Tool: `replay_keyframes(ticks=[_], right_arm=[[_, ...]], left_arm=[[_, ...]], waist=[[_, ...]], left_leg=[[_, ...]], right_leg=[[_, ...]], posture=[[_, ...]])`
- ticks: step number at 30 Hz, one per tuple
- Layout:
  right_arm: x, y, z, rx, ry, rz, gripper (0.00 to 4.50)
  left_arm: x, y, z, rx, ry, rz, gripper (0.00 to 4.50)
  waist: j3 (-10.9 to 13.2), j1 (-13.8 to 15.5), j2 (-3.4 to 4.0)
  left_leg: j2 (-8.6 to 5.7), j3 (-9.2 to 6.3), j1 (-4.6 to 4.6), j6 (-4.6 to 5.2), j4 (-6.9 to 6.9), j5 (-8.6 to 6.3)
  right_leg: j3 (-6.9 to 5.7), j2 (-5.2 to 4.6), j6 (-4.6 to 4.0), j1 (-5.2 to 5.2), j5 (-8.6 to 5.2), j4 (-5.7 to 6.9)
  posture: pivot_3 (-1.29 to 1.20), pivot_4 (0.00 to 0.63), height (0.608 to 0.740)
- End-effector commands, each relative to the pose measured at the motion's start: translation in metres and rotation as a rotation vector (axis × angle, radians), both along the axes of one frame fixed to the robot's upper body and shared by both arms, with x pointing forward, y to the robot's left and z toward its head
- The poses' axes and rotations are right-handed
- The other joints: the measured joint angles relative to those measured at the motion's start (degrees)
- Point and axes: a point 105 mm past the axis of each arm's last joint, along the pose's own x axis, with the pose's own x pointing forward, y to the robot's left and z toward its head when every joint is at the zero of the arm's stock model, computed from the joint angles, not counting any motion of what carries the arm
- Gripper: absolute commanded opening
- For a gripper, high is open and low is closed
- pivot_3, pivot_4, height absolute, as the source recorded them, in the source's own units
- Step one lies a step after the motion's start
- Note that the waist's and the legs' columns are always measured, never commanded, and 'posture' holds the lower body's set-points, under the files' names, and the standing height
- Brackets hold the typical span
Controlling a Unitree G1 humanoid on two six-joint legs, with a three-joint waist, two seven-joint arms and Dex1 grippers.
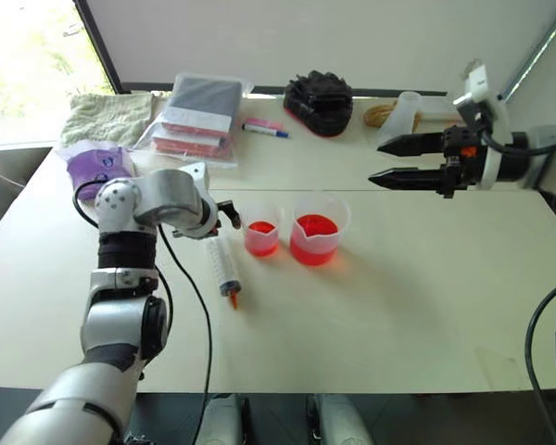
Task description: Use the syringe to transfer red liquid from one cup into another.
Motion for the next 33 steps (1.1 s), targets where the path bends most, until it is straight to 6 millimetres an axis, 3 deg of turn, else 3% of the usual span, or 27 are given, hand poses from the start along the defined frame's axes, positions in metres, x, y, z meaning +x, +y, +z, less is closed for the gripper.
replay_keyframes(ticks=[1, 14, 23, 33], right_arm=[[-0.005, -0.001, 0.012, 0.009, -0.062, 0.009, 3.49], [-0.007, -0.002, 0.005, 0.011, -0.055, 0.011, 3.49], [-0.004, -0.003, 0.001, 0.003, -0.057, 0.016, 3.49], [-0.003, -0.004, 0.001, -0.004, -0.059, 0.009, 3.49]], left_arm=[[-0.003, 0.005, 0.006, 0.037, -0.032, 0.053, 4.47], [-0.001, 0.030, 0.012, 0.097, -0.041, 0.132, 4.47], [-0.008, 0.001, -0.001, 0.028, -0.033, 0.105, 4.47], [-0.016, -0.018, -0.010, -0.041, -0.024, 0.131, 4.47]], waist=[[0.00, 0.08, 0.00], [0.00, -0.07, 0.01], [0.00, -0.02, 0.01], [-0.01, 0.34, 0.02]], left_leg=[[-0.02, 0.00, -0.01, 0.00, 0.01, 0.01], [-0.14, 0.01, -0.02, 0.03, 0.04, 0.02], [-0.13, 0.01, -0.02, 0.03, 0.06, 0.02], [-0.13, 0.00, -0.02, 0.03, 0.08, 0.02]], right_leg=[[-0.01, 0.09, 0.00, 0.00, 0.00, -0.01], [0.00, 0.19, -0.01, 0.01, 0.00, -0.01], [0.02, 0.18, -0.01, 0.03, 0.00, -0.01], [0.02, 0.19, -0.01, 0.04, 0.00, -0.01]], posture=[[0.00, 0.150, 0.740], [0.00, 0.150, 0.740], [0.00, 0.150, 0.740], [0.00, 0.150, 0.740]])
